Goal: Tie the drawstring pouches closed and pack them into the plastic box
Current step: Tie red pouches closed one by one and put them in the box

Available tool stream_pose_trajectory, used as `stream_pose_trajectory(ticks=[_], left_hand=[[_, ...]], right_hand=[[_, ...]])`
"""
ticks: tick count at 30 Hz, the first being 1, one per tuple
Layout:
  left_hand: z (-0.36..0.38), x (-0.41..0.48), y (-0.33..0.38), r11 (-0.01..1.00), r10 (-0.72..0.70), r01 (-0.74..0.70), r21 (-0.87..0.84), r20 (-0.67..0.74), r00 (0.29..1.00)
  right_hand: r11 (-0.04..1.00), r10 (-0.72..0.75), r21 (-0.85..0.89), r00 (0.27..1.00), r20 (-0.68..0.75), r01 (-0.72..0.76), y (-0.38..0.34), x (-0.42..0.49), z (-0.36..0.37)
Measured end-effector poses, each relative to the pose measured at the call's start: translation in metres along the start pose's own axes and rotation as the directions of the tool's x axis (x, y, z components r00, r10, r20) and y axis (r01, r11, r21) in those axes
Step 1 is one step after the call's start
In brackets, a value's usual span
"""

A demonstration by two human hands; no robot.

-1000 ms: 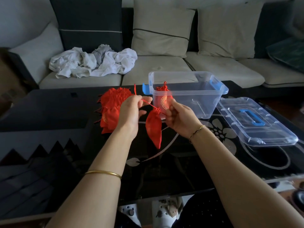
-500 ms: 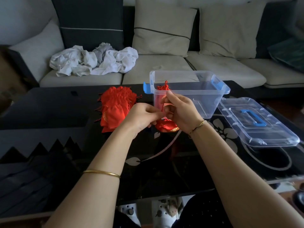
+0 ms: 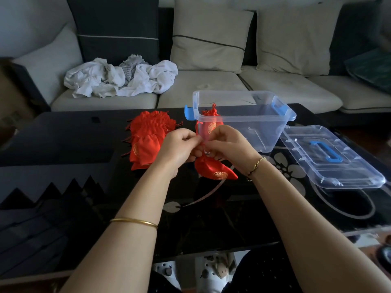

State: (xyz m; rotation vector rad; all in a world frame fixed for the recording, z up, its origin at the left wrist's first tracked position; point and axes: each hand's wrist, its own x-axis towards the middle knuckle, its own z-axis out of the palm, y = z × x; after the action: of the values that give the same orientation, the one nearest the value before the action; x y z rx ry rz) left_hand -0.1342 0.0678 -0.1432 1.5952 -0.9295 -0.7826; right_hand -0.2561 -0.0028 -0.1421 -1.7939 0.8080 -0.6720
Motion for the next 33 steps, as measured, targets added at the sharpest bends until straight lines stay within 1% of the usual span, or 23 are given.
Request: stream_pose_trajectory(ticks=[3,7,10,12,14,16,18,20,22,23,25,26,27,29,30,31,33], left_hand=[[0.001,-0.001,0.002,0.999,0.002,-0.003,-0.032,-0.038,0.999],[0.002,-0.002,0.004,0.998,-0.018,0.014,-0.065,-0.064,0.998],[0.0,-0.002,0.005,0.995,-0.045,0.038,-0.091,-0.08,0.996],[0.0,-0.002,0.005,0.992,-0.067,0.056,-0.113,-0.088,0.994],[-0.001,-0.003,0.006,0.991,-0.071,0.058,-0.119,-0.113,0.991],[-0.003,-0.001,0.008,0.997,-0.034,0.02,-0.077,-0.181,0.983],[-0.004,-0.001,0.011,0.998,0.006,-0.022,-0.057,-0.264,0.965],[-0.003,-0.003,0.015,0.999,0.039,-0.049,-0.022,-0.311,0.949],[-0.001,-0.004,0.015,0.997,0.077,-0.077,0.014,-0.334,0.94],[-0.003,-0.004,0.016,0.995,0.097,-0.097,0.019,-0.355,0.93],[-0.01,-0.002,0.016,0.987,0.157,-0.152,0.044,-0.396,0.905],[-0.012,-0.002,0.016,0.977,0.213,-0.189,0.1,-0.384,0.898],[-0.013,-0.003,0.016,0.949,0.299,-0.24,0.205,-0.339,0.892],[-0.009,-0.007,0.015,0.828,0.485,-0.378,0.415,-0.189,0.854],[-0.006,-0.008,0.013,0.769,0.544,-0.427,0.477,-0.135,0.828],[-0.003,-0.008,0.01,0.735,0.567,-0.44,0.516,-0.111,0.816],[0.0,-0.006,0.007,0.725,0.545,-0.397,0.563,-0.117,0.83]], right_hand=[[0.975,-0.15,-0.173,0.987,-0.053,0.139,0.003,0.0,0.003],[0.926,-0.282,-0.283,0.957,-0.071,0.251,0.0,-0.001,0.006],[0.872,-0.345,-0.391,0.937,-0.061,0.295,-0.002,-0.002,0.007],[0.811,-0.388,-0.485,0.921,-0.029,0.326,-0.004,-0.002,0.008],[0.76,-0.398,-0.558,0.917,0.007,0.334,-0.006,0.0,0.011],[0.765,-0.376,-0.563,0.927,0.005,0.313,-0.006,0.001,0.014],[0.836,-0.316,-0.481,0.949,-0.025,0.265,-0.006,0.001,0.017],[0.92,-0.214,-0.346,0.976,-0.046,0.186,-0.007,0.002,0.019],[0.98,-0.104,-0.176,0.993,-0.062,0.092,-0.006,0.003,0.02],[0.997,-0.043,-0.069,0.997,-0.067,0.038,-0.004,0.003,0.019],[0.988,0.076,0.139,0.995,-0.062,-0.067,0.0,0.004,0.017],[0.972,0.121,0.209,0.991,-0.058,-0.107,0.003,0.005,0.016],[0.955,0.155,0.264,0.986,-0.056,-0.135,0.005,0.006,0.015],[0.922,0.185,0.355,0.982,-0.05,-0.155,0.006,0.007,0.013],[0.911,0.189,0.382,0.981,-0.048,-0.157,0.006,0.007,0.013],[0.905,0.192,0.394,0.98,-0.045,-0.159,0.005,0.006,0.012],[0.895,0.193,0.416,0.981,-0.028,-0.164,0.004,0.006,0.012]])
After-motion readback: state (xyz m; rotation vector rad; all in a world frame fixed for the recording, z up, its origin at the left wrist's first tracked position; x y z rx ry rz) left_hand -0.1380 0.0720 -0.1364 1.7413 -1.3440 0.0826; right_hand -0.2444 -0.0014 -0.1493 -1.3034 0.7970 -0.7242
